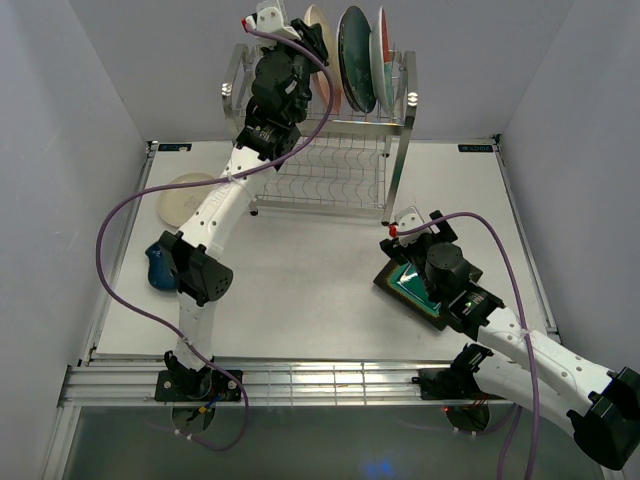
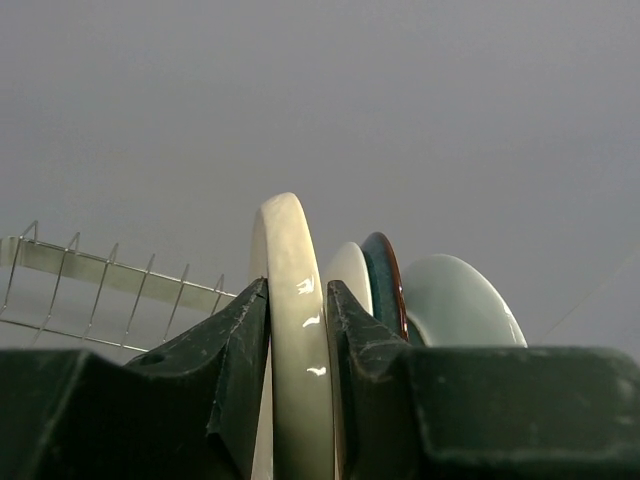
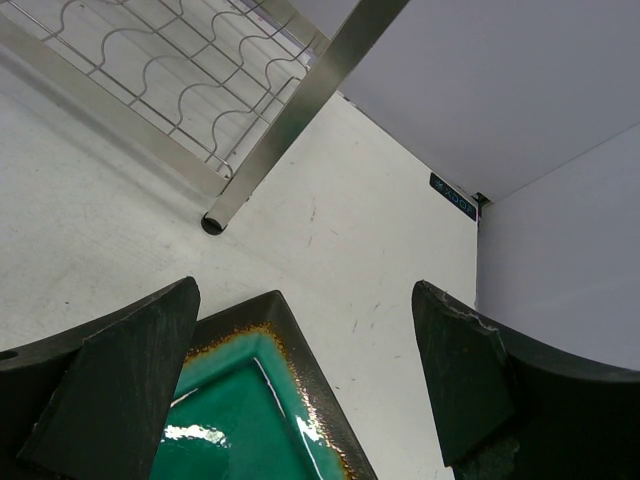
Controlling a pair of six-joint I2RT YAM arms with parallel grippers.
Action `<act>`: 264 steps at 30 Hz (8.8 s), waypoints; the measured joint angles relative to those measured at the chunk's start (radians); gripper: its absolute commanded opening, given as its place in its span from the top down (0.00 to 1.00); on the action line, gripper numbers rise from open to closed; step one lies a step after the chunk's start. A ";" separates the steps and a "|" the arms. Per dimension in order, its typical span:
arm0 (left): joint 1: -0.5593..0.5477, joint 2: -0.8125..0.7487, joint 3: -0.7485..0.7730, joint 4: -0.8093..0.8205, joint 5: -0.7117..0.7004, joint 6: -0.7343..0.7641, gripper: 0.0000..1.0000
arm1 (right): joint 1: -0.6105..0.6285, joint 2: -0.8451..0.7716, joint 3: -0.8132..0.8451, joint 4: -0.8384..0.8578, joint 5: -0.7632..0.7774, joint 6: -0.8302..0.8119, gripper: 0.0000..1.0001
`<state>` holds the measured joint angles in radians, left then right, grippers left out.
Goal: Load the plates into the dish rack
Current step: Insert the plate into the dish rack, then pick up the plate at the center of the board.
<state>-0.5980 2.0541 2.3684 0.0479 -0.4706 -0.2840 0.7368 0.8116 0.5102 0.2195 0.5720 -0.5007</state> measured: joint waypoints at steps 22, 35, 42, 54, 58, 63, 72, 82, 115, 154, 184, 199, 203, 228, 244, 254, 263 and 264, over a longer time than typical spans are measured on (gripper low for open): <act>0.005 0.046 -0.005 0.021 0.052 -0.013 0.34 | -0.003 0.000 0.000 0.000 0.000 0.000 0.08; 0.006 -0.060 -0.120 -0.004 0.058 -0.011 0.02 | -0.003 0.000 0.000 0.000 0.000 0.003 0.09; 0.005 -0.252 -0.289 -0.001 0.068 -0.019 0.02 | -0.004 0.000 0.000 -0.001 -0.008 0.021 0.09; 0.006 -0.708 -0.845 0.013 0.102 -0.158 0.02 | -0.047 -0.001 0.041 -0.038 -0.053 0.116 0.10; 0.006 -0.812 -0.982 0.015 0.117 -0.180 0.02 | -0.085 0.052 0.073 -0.037 -0.079 0.159 0.10; 0.006 -0.943 -1.190 0.044 0.118 -0.193 0.02 | -0.125 0.072 0.075 -0.050 -0.153 0.194 0.10; 0.006 -1.085 -1.514 0.070 0.164 -0.289 0.02 | -0.141 0.083 0.124 -0.138 -0.266 0.178 0.10; 0.006 -1.094 -1.729 0.077 0.333 -0.439 0.02 | -0.138 0.092 0.126 -0.394 -0.330 0.080 0.07; -0.013 -1.104 -1.917 0.248 0.457 -0.610 0.02 | 0.127 0.212 -0.035 -0.508 -0.257 0.030 0.12; -0.014 -1.044 -2.051 0.403 0.502 -0.668 0.02 | 0.234 0.434 -0.056 -0.373 0.002 0.052 0.57; -0.023 -0.984 -2.066 0.446 0.553 -0.728 0.02 | 0.282 0.402 -0.063 -0.383 0.027 0.063 0.92; -0.115 -0.837 -2.036 0.567 0.628 -0.813 0.02 | 0.342 0.267 -0.063 -0.410 -0.054 0.051 0.92; -0.146 -0.787 -2.004 0.587 0.632 -0.840 0.02 | 0.364 0.233 -0.063 -0.426 -0.079 0.044 0.92; -0.225 -0.485 -1.898 0.742 0.715 -1.035 0.02 | 0.431 0.113 -0.063 -0.434 -0.142 0.021 0.92; -0.269 -0.405 -1.894 0.803 0.722 -1.179 0.03 | 0.447 0.062 -0.063 -0.443 -0.172 0.020 0.92; -0.290 -0.357 -1.894 0.872 0.711 -1.259 0.10 | 0.456 0.051 -0.063 -0.450 -0.184 0.018 0.92; -0.306 -0.238 -1.897 0.984 0.700 -1.329 0.29 | 0.461 0.044 -0.063 -0.452 -0.193 0.014 0.92; -0.306 -0.221 -1.900 1.007 0.699 -1.339 0.31 | 0.462 0.044 -0.063 -0.453 -0.194 0.013 0.92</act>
<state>-0.9035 1.8328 0.4683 1.0546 0.2287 -1.6230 1.1988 0.8558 0.4477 -0.2333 0.3779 -0.4873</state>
